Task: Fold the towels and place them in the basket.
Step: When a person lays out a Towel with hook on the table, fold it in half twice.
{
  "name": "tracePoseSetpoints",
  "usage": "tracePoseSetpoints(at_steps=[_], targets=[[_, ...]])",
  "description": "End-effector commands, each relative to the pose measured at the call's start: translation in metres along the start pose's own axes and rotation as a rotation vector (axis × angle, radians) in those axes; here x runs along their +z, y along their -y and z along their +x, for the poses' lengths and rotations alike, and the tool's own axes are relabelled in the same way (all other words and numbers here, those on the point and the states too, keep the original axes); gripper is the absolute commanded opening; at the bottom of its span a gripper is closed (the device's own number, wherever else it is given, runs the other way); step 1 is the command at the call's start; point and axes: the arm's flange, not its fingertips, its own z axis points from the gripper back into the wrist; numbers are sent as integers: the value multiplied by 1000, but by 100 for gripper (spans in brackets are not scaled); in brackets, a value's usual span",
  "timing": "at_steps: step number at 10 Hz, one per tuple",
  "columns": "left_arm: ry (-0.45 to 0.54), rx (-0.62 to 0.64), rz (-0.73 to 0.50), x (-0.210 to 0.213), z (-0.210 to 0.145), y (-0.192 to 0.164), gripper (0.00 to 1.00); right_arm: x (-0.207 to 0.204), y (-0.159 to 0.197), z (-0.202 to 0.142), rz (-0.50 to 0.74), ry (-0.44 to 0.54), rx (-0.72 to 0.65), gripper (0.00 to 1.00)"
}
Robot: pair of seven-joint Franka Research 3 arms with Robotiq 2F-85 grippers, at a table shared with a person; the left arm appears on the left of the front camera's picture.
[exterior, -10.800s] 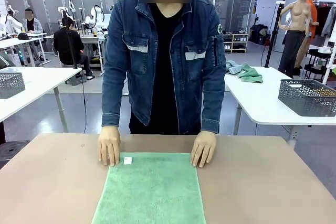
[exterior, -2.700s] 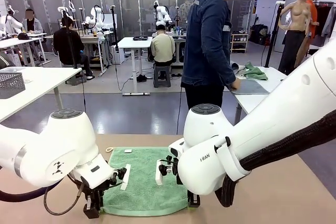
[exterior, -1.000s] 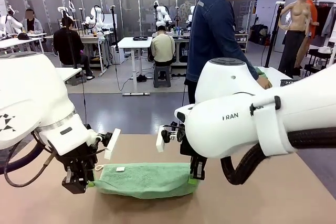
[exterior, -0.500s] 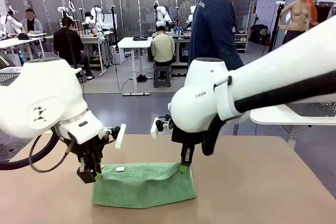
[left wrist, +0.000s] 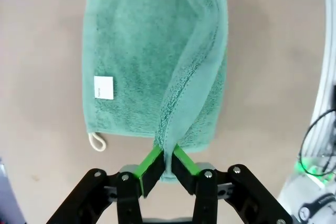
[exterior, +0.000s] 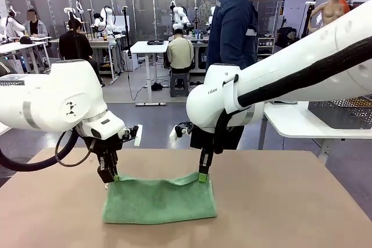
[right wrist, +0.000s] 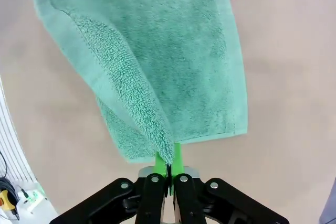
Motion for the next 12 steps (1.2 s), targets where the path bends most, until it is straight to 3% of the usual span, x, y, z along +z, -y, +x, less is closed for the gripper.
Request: tracePoseSetpoints(at_steps=[1, 8, 9, 11, 12], targets=[[-57, 28, -28, -4, 9, -19, 0, -1, 15, 7, 22, -23, -48, 0], [-25, 14, -17, -11, 1, -18, 0, -6, 23, 1, 25, 2, -50, 0], [-30, 10, -20, -13, 4, -23, 11, -6, 22, 4, 30, 2, -57, 4], [56, -40, -83, -22, 10, -47, 11, -20, 41, 2, 96, 11, -123, 4], [52, -33, -104, -27, 12, -53, 11, -27, 43, 0, 113, 11, -146, 4]])
